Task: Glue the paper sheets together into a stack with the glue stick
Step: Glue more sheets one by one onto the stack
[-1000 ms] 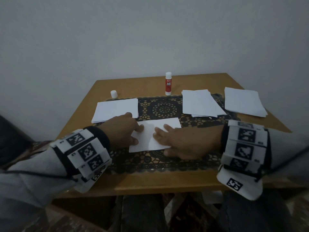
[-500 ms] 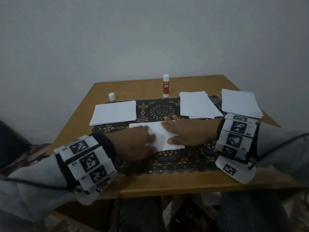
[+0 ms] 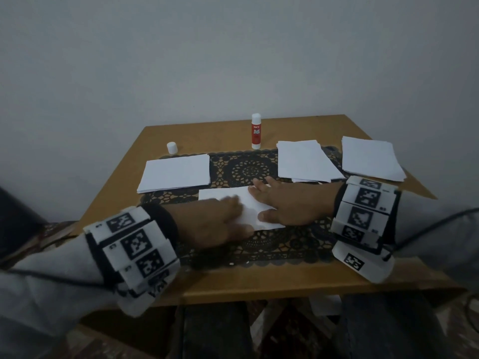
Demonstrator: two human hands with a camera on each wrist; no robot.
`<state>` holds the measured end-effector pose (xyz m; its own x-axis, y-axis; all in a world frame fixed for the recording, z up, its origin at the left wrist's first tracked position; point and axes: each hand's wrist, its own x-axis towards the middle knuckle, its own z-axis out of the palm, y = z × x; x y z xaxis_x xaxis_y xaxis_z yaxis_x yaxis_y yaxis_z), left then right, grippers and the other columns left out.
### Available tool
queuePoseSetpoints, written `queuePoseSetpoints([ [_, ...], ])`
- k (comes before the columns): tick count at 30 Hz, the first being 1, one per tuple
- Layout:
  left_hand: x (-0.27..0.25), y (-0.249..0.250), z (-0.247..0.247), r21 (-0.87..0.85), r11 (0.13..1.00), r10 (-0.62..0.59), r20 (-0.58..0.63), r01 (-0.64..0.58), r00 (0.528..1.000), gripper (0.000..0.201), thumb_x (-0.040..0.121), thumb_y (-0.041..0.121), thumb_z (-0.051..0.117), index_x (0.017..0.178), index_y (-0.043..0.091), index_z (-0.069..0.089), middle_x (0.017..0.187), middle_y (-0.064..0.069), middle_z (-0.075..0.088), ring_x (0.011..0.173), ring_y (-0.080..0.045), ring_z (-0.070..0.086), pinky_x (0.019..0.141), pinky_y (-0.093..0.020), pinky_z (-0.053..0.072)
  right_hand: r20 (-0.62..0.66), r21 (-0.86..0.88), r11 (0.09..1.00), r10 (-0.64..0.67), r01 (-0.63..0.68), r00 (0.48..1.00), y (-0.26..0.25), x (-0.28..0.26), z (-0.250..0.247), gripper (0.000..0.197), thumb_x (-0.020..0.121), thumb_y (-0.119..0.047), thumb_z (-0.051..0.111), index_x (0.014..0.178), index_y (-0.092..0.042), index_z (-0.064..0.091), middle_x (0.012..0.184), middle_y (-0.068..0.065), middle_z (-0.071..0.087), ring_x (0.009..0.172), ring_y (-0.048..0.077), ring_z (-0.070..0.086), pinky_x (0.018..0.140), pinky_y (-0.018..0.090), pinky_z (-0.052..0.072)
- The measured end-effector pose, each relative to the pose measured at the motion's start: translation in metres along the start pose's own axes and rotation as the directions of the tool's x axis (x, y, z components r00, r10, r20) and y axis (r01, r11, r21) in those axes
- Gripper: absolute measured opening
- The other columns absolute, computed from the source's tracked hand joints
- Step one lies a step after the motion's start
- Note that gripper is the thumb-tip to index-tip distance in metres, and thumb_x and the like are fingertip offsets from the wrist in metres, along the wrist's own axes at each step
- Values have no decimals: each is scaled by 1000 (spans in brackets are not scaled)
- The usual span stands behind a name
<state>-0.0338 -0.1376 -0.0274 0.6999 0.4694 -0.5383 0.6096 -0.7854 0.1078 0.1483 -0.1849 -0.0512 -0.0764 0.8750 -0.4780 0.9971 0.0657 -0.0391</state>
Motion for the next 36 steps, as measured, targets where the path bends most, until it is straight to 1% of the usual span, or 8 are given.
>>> queuePoseSetpoints([
  [3,-1,-6,2,83,993,-82,0,82,997,78,97,56,26,152,13,-9,158,-6,-17,148,-18,-3,120,-35,8,11,-3,1000,1,-1,1000,-1,0,0,70,103,-47,27,154,-18,-11,161,1,-19,149,23,-13,119,40,3],
  [8,-20,9,4,73,996,33,152,-45,988,81,93,62,27,152,17,-5,159,-1,-14,147,-16,2,120,-35,10,2,-1,1000,-1,1,1000,0,0,-1,70,103,-46,27,154,-17,-10,161,1,-19,149,23,-13,119,39,4],
  [12,-20,-2,6,156,985,-90,108,73,990,84,95,60,26,150,12,-14,157,-9,-22,147,-22,-10,121,-38,8,3,11,1000,-7,7,1000,0,1,0,70,103,-46,28,155,-18,-10,161,0,-18,149,23,-13,119,40,4],
  [17,-38,20,27,139,988,44,203,-73,978,92,89,69,25,149,13,-17,154,-3,-29,143,-15,-22,121,-39,3,-18,0,1000,-4,4,1000,0,2,0,70,103,-45,29,155,-16,-8,162,2,-16,149,24,-11,119,40,5],
  [24,-26,-2,17,165,984,-86,106,68,991,87,93,64,24,149,11,-16,155,-10,-24,145,-22,-15,121,-37,4,-129,-39,999,-13,8,992,-4,1,0,67,101,-44,38,155,-15,10,162,7,3,147,29,8,119,46,19],
  [29,-32,21,22,142,986,61,164,-85,985,90,90,67,24,149,13,-17,154,-4,-28,143,-16,-21,121,-41,6,-153,-46,999,-23,16,988,-2,3,1,67,100,-45,39,154,-16,14,161,8,8,144,30,13,117,45,23],
  [34,-10,-13,13,119,980,-168,65,159,984,87,93,64,21,148,9,-18,155,-11,-25,145,-24,-16,120,-41,7,-176,-30,999,-22,17,984,-3,1,0,61,99,-44,43,149,-13,28,156,9,22,139,30,24,112,46,30],
  [36,-7,-13,12,114,980,-169,60,161,984,88,92,64,21,148,9,-17,156,-11,-24,146,-23,-15,121,-41,7,-178,-29,1000,-17,12,984,-3,2,0,58,99,-43,44,146,-13,32,153,9,26,136,30,27,110,47,32],
])
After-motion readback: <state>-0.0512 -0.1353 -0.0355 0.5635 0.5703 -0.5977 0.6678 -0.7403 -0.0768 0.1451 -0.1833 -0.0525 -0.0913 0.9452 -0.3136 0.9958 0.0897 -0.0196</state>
